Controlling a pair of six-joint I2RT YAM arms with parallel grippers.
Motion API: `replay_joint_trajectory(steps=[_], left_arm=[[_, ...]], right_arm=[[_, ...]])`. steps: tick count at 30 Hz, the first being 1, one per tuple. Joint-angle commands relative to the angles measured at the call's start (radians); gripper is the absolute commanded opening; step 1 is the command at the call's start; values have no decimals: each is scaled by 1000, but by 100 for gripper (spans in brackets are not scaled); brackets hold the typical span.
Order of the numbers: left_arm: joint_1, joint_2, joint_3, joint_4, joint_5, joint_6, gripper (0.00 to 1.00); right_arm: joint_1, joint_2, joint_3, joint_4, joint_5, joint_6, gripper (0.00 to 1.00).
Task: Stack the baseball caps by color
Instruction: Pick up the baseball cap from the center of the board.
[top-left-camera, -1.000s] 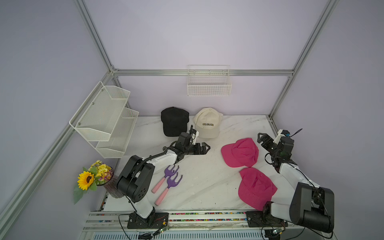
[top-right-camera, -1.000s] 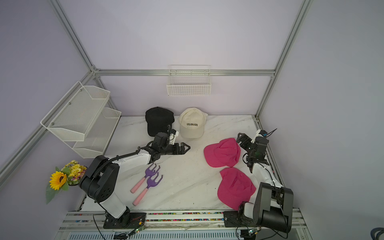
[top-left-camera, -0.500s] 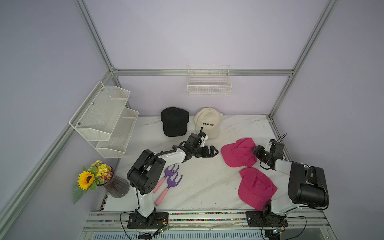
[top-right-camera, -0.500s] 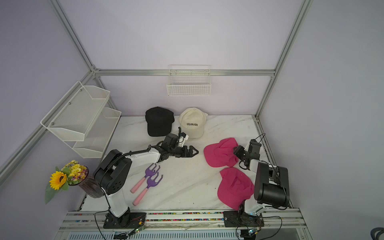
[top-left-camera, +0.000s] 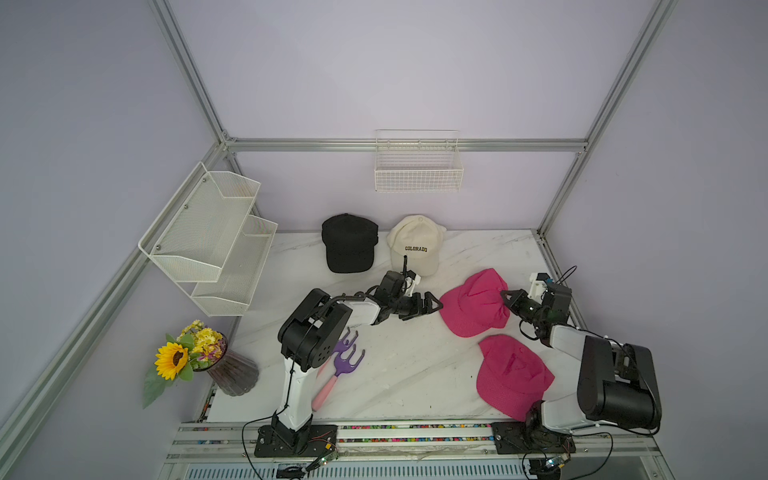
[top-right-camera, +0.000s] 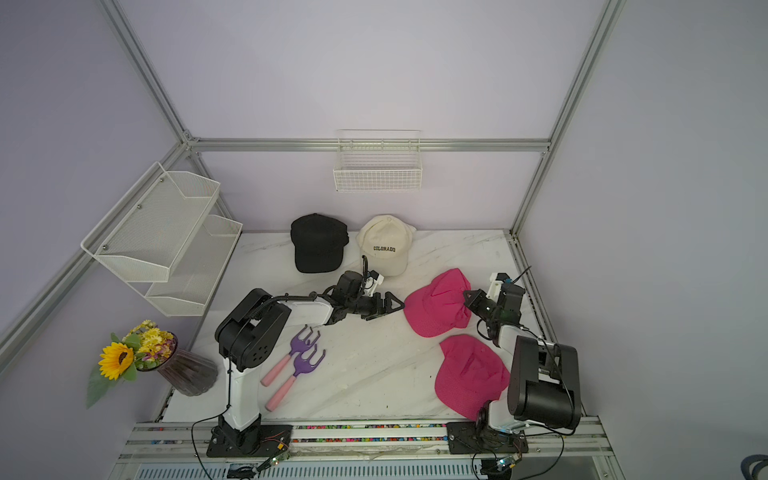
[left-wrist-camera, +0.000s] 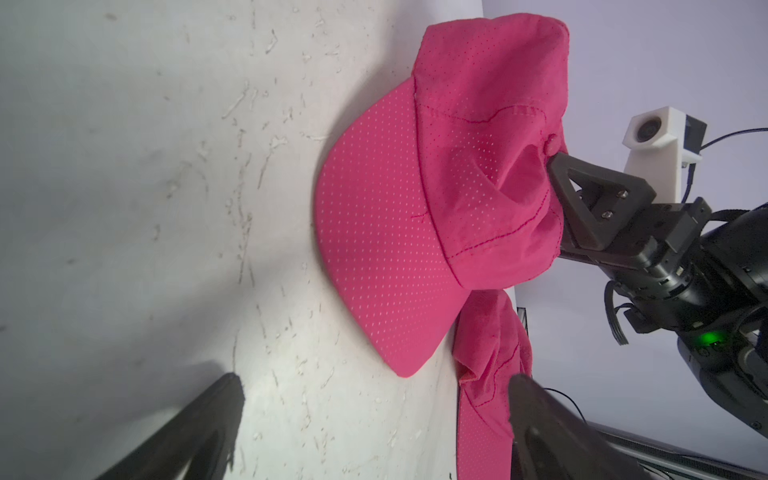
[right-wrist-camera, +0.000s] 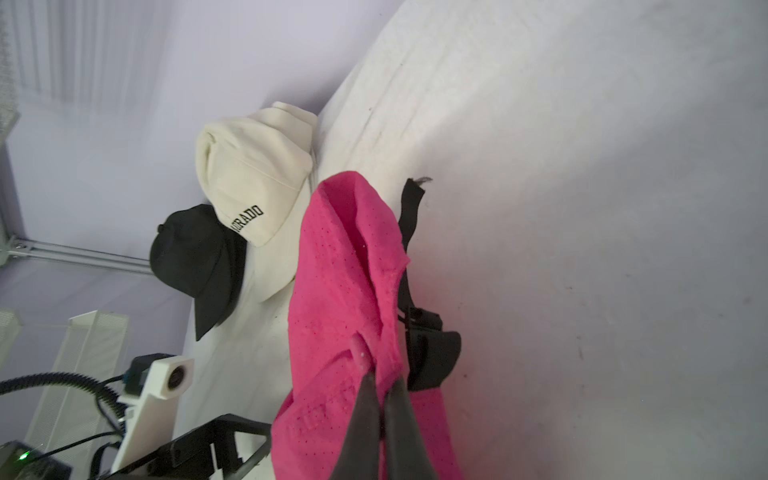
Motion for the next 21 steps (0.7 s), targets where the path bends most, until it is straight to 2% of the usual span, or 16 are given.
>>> replay_joint_trajectory(steps=[1,4,10,14,21], left_arm=[[-3,37,4,96,51,-93,100],[-7,48,-12,119,58,-136,100],[-14,26,-76,81,19,-174,100],[-3,-6,-134,75,-24,-194,100],[33,-94,-237,31,-66,-200,100]], right_arm=[[13,-1,-17,95,-89,36,0],[42,8,-43,153,-87,103,0],[145,16,-81,201,50,206,0],[193,72,-122,275,110,288,0],[224,150,-184,434,166,427,0]])
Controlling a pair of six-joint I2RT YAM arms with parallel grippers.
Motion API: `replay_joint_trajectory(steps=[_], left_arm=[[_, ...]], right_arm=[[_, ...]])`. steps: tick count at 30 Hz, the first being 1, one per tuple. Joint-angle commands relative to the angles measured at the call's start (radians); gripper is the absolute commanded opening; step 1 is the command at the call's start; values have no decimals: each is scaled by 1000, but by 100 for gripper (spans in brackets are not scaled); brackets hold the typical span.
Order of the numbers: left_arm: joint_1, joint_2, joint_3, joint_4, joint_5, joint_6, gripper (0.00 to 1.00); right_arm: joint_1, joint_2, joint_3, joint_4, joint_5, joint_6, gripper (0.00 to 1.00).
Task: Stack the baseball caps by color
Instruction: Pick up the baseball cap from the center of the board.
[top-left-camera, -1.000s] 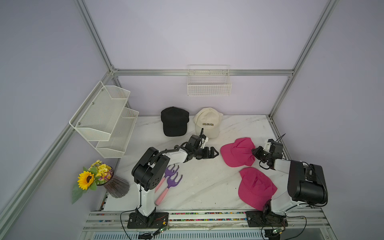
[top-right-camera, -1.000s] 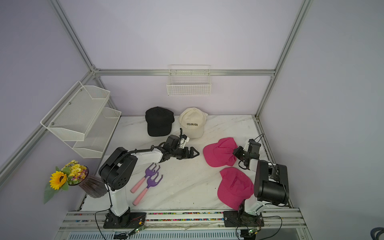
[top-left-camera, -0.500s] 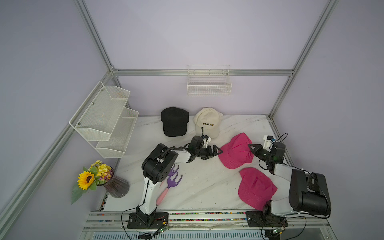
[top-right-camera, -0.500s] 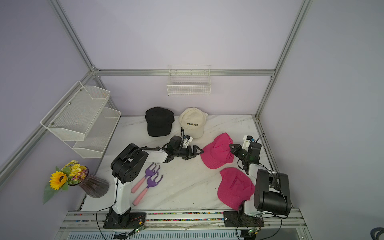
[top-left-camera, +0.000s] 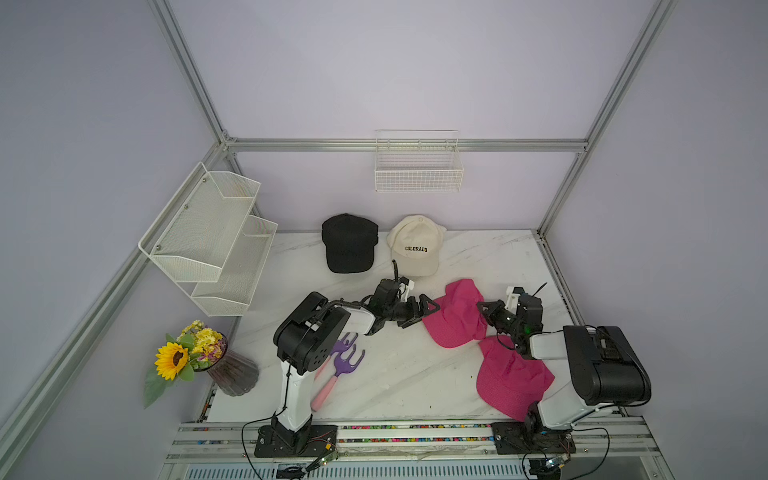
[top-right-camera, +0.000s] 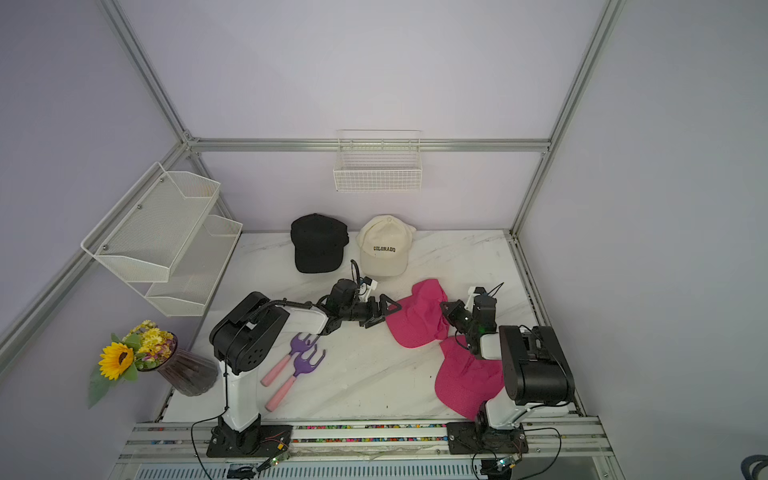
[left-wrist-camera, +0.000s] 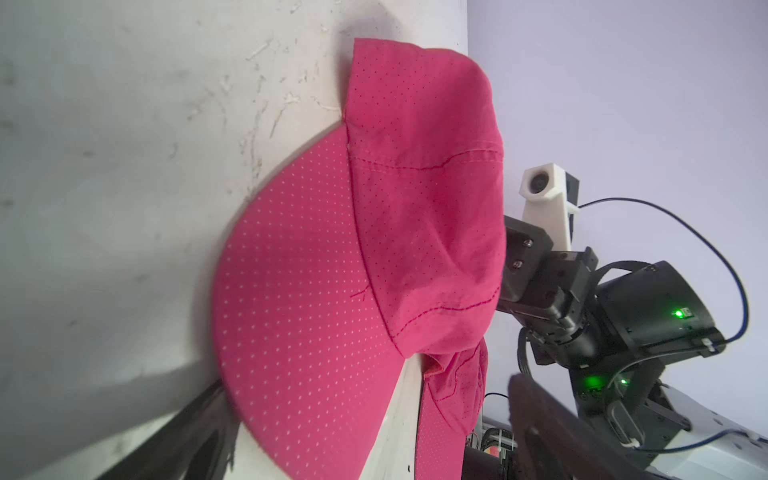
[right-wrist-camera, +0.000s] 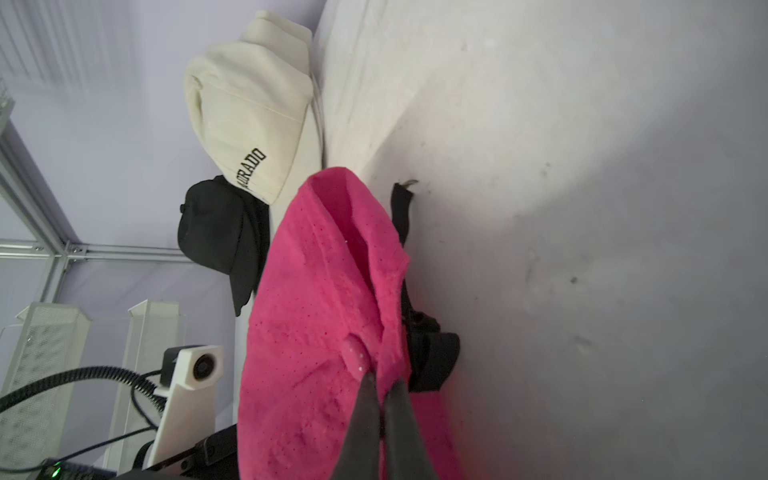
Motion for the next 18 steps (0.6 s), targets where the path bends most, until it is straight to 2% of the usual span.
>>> replay_joint_trajectory(steps=[1,8,11,13,15,18], left_arm=[[27,-37,-80,-128,-53,-22,100],[8,-58,-148,29,19,-93,99],[0,-23,-131,92,40,-121,92],[-5,5,-118,155,56,-154,83],[-5,17,-122,206,58,-174,65],[9,0,-139,213,39,-159,32]], right_arm=[[17,-9,-27,126,65,107,0],[112,-58,-55,174,153,209,0],[162,-33,-49,215,151,241,0],[185,-15,-42,236,149,256,0],[192,-8,-40,258,146,264,0],[193,-33,-32,243,169,228,0]])
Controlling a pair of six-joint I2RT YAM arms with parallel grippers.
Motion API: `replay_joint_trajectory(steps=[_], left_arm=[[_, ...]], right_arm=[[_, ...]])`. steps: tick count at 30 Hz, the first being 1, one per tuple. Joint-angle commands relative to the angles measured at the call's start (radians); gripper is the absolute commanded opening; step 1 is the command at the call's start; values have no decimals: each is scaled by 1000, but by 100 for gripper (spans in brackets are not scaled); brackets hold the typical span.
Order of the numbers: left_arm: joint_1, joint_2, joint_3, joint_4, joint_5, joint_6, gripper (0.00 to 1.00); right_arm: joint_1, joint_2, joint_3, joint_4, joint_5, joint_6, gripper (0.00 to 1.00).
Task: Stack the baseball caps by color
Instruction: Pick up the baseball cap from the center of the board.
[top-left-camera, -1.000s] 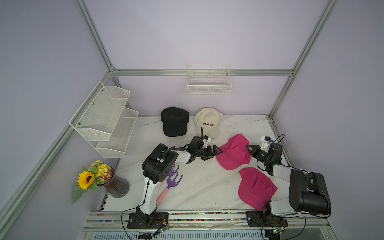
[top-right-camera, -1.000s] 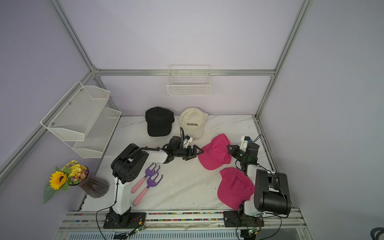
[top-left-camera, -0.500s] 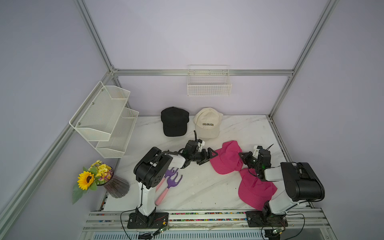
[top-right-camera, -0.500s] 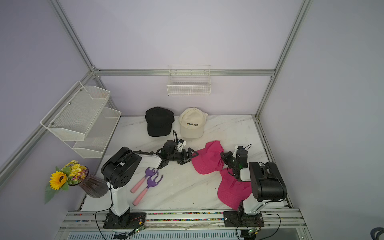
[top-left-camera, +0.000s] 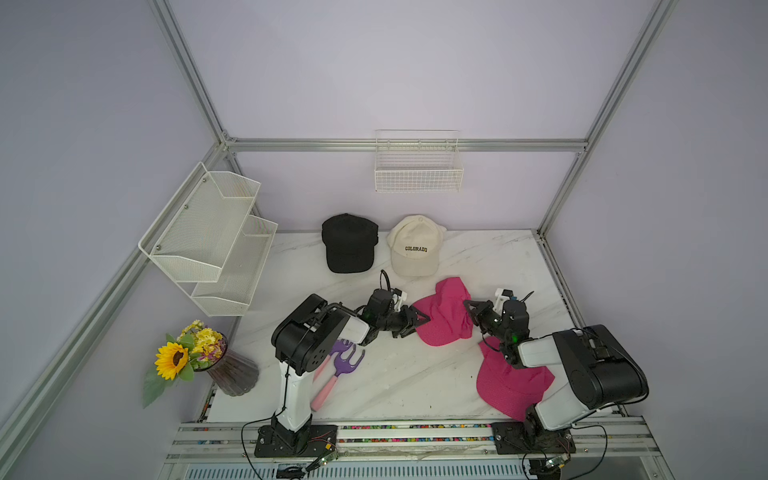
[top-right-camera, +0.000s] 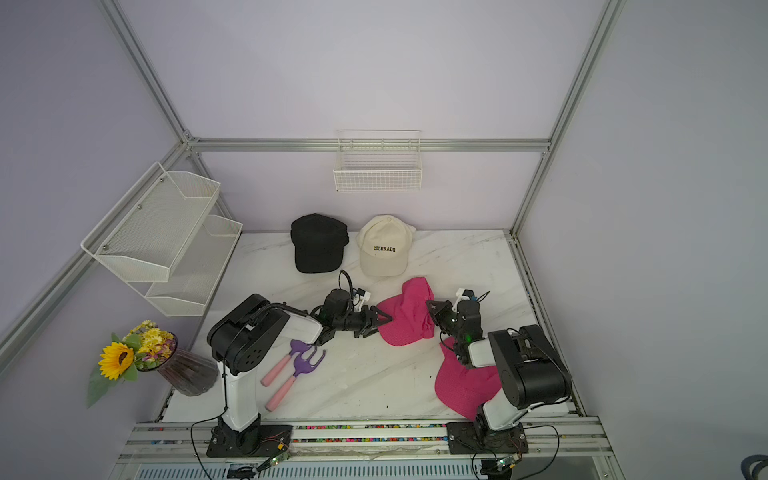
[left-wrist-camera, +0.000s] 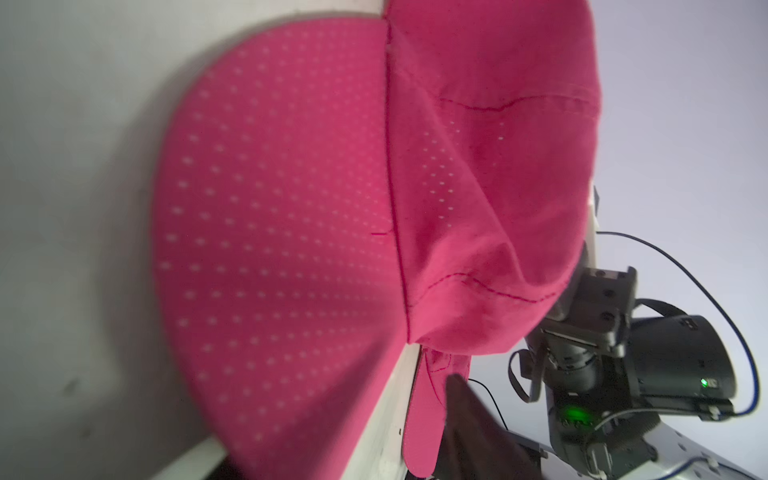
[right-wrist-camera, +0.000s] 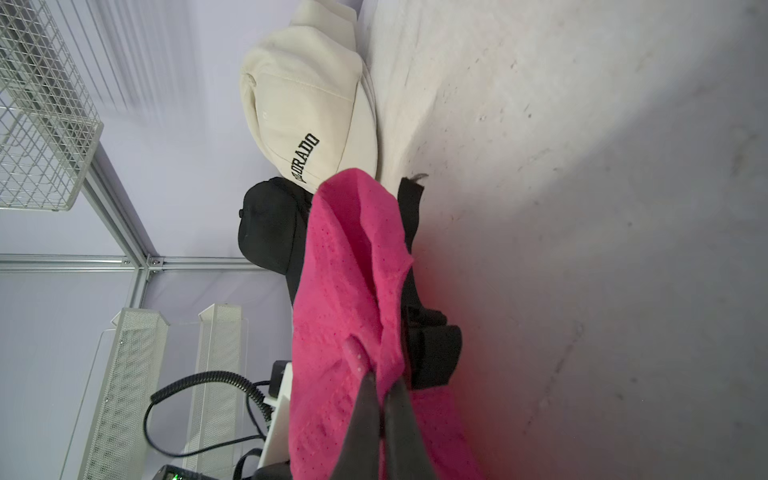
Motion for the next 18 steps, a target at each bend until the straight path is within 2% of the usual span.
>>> replay_joint_trajectory(steps=[1,3,4,7,11,13,16,18], left_arm=[[15,-24,-23,68,-9,-6,20],[32,-48,-41,81,-14,19,4],[41,-61,-44,80,-13,37,0],[73,-97,-44,68,5,81,0],[124,-160,-32,26,38,146,0],[137,-187,-12,-21,52,193,0],[145,-211,39,-73,99,250,0],[154,-230,86,-133,133,298,0]], right_arm=[[4,-31,12,38,51,-17,0],[3,-70,11,30,97,-37,0],[1,-90,12,20,122,-42,0],[-24,-144,17,-2,169,-78,0],[-125,-225,5,-22,169,-116,2],[-165,-271,-1,-19,174,-140,21],[-186,-341,0,-24,227,-198,54],[-191,-406,-4,-28,266,-237,97]])
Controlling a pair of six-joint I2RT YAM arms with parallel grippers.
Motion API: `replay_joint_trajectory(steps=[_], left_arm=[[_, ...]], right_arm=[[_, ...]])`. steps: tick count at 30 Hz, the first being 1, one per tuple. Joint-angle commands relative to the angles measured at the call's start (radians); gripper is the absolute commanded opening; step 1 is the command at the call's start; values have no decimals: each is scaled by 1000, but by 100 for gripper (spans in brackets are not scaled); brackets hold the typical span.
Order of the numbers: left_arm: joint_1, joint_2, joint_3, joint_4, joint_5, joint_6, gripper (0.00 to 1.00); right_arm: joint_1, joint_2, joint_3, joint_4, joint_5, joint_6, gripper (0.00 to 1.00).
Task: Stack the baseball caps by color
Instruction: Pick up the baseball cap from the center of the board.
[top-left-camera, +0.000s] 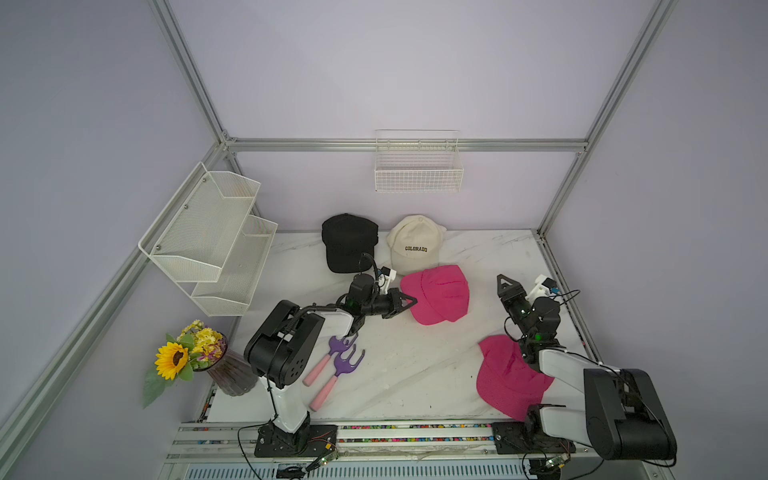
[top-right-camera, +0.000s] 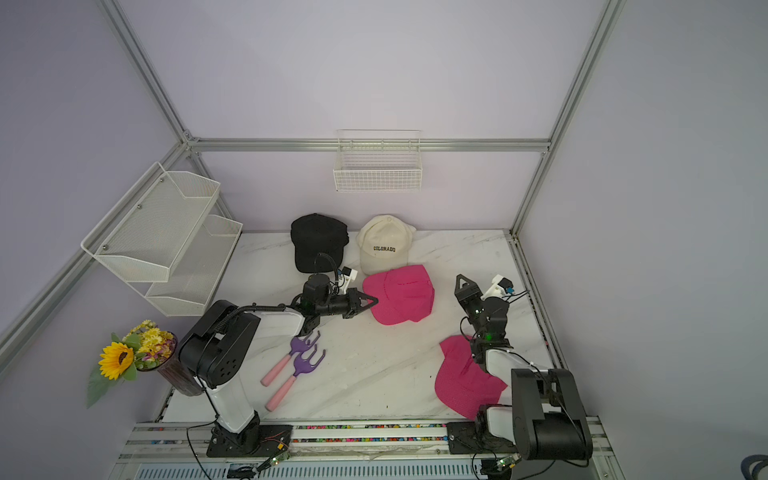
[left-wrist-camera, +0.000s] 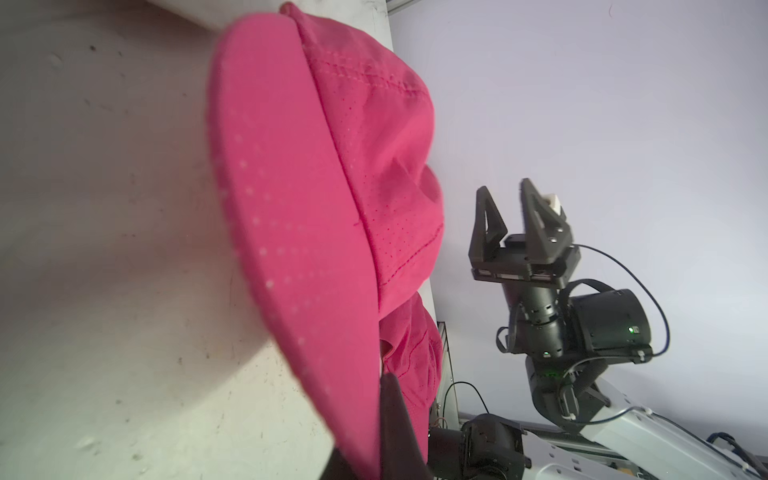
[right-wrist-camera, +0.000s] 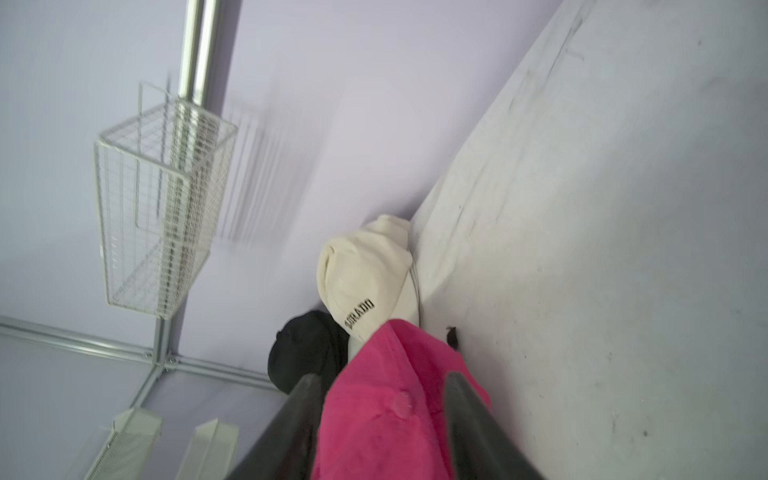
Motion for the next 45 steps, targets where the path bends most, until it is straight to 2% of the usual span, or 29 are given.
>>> replay_joint_trajectory(steps=[1,4,6,10,12,14,15,16,17,19,22,26,31,35,42,45], left_arm=[[24,-60,89,-126,57,143,0],[36,-102,180,-315,61,283,0],[45,-120,244,-424,81,360,0],[70,-111,316,-436,165,347,0],[60,-105,389,-590,90,424,0],[31,-111,472,-824,-110,554,0],[33,-111,486,-847,-86,566,0],[48,-110,474,-787,7,535,0],[66,-108,440,-660,119,448,0],[78,-102,388,-430,225,293,0],[75,-109,398,-428,235,292,0],[76,-121,389,-402,266,286,0],[76,-129,320,-146,348,163,0],[73,-126,314,-108,374,150,0],[60,-120,308,-73,398,139,0],[52,-115,309,-64,409,136,0]], right_arm=[[-9,-82,-6,28,94,-101,97],[-27,-134,-8,16,91,-142,97],[-41,-151,0,2,34,-171,97],[-51,-141,23,4,-70,-207,97],[-56,-135,29,10,-107,-213,97],[-58,-138,33,32,-163,-213,97],[-61,-140,31,61,-218,-208,97],[-61,-141,26,94,-267,-195,97],[-60,-140,18,154,-324,-168,97],[-60,-132,7,250,-429,-116,97],[-60,-118,17,249,-508,-81,97],[-61,-100,30,167,-506,-113,97],[-60,14,41,182,-549,-45,95],[-57,98,80,193,-632,-43,85],[-54,174,132,165,-655,-64,74],[-50,206,159,174,-678,-70,65]])
